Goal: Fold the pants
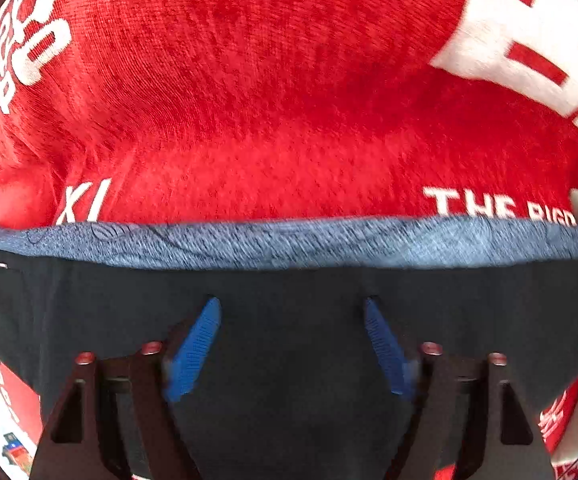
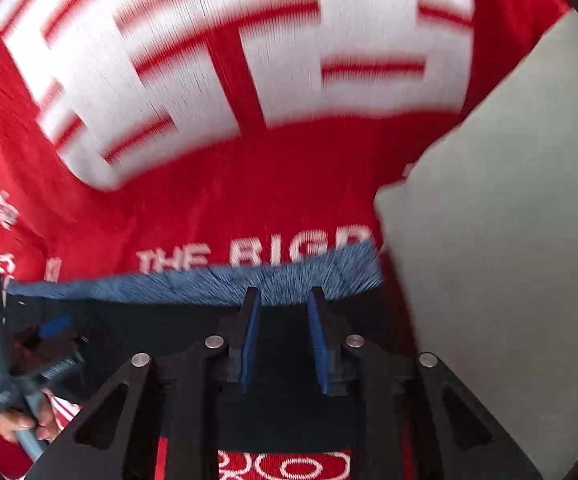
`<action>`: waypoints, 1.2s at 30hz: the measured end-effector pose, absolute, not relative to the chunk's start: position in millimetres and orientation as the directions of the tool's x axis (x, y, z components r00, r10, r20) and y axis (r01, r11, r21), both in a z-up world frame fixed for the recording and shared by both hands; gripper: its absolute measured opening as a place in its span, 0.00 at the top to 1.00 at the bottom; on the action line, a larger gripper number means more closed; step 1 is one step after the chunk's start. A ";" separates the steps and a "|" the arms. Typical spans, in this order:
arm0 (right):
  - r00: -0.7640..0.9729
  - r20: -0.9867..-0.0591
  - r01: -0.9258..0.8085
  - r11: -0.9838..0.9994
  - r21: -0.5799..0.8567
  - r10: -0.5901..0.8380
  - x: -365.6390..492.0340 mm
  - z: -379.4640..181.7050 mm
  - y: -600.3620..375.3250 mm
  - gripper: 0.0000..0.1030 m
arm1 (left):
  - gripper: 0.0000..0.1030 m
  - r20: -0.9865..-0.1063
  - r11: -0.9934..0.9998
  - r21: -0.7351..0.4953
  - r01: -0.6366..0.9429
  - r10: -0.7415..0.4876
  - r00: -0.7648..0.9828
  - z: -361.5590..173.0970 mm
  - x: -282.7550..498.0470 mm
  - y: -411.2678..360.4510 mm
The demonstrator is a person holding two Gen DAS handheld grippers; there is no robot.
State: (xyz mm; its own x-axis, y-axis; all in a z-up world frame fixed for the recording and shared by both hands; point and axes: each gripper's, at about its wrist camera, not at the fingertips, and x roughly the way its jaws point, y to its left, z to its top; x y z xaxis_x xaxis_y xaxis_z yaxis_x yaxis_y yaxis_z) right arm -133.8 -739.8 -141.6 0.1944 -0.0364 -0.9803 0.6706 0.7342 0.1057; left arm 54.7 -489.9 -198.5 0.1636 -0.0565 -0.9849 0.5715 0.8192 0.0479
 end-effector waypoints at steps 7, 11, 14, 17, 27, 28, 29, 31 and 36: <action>0.163 -0.981 0.686 0.727 0.032 -0.110 -127.2 -161.7 -754.9 0.79 | 0.14 -0.980 0.841 0.042 0.539 -0.071 0.188 -203.3 78.7 -479.3; 0.160 -0.982 0.718 0.694 0.049 -0.096 -125.8 -158.2 -760.1 0.77 | 0.14 -0.975 0.867 0.083 0.491 -0.032 0.220 -204.1 105.0 -471.4; 0.168 -0.981 0.735 0.675 0.059 -0.097 -132.2 -144.6 -754.1 0.72 | 0.14 -0.969 0.885 0.131 0.447 0.019 0.247 -202.2 123.8 -459.0; 0.205 -0.975 0.739 0.667 0.096 -0.088 -148.2 -124.2 -738.3 0.52 | 0.14 -0.971 0.893 0.123 0.434 0.018 0.237 -192.9 129.7 -434.4; 0.249 -0.964 0.749 0.612 0.252 0.092 -197.1 -118.7 -653.4 0.47 | 0.14 -0.977 0.884 0.141 0.445 0.053 0.205 -181.0 110.4 -337.3; 0.250 -0.963 0.749 0.611 0.257 0.099 -200.0 -116.7 -642.9 0.47 | 0.14 -0.978 0.885 0.135 0.446 0.048 0.202 -179.9 111.3 -328.2; 0.253 -0.961 0.748 0.609 0.266 0.110 -199.1 -116.5 -631.0 0.47 | 0.14 -0.979 0.885 0.131 0.447 0.044 0.200 -178.4 109.7 -320.1; 0.267 -0.954 0.747 0.596 0.294 0.136 -197.3 -118.3 -614.3 0.47 | 0.14 -0.980 0.884 0.120 0.451 0.032 0.198 -178.4 118.9 -295.3; 0.319 -0.929 0.737 0.567 0.368 0.189 -176.2 -122.1 -554.1 0.47 | 0.14 -0.982 0.885 0.098 0.456 0.012 0.188 -181.6 143.1 -259.1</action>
